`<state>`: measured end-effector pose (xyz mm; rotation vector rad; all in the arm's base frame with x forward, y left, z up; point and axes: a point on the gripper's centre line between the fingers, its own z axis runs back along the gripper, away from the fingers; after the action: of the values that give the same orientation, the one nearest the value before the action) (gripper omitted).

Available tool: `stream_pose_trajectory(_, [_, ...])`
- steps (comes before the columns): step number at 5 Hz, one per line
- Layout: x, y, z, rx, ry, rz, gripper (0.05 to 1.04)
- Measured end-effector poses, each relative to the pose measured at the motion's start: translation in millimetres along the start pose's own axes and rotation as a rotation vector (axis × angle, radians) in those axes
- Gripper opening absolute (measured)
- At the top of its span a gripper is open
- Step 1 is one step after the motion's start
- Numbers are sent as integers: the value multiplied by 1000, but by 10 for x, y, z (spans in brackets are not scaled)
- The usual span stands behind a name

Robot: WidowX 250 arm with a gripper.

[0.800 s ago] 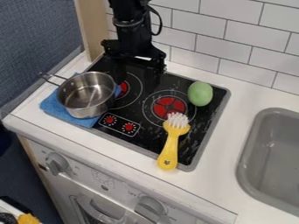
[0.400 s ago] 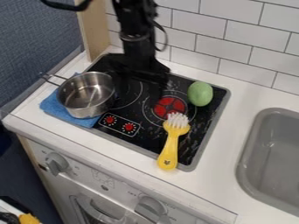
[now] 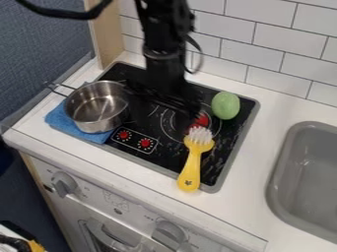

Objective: Move the yellow brush to the upper left corner of the stove

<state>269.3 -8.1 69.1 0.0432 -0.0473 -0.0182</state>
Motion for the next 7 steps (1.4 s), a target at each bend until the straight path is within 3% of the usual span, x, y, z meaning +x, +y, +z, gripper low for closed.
stream_pose_trajectory(1, [-65, -135, -153, 45, 36, 67, 999])
stream_pose_trajectory(2, [-22, -132, -353, 45, 44, 161, 999])
stream_pose_trajectory(4, [113, -128, -520, -77, -8, 333, 999])
stream_pose_trajectory(5, [117, -165, -515, -82, -8, 335, 999])
stream_pose_trajectory(7, [39, -232, -245, -38, -47, 320, 999])
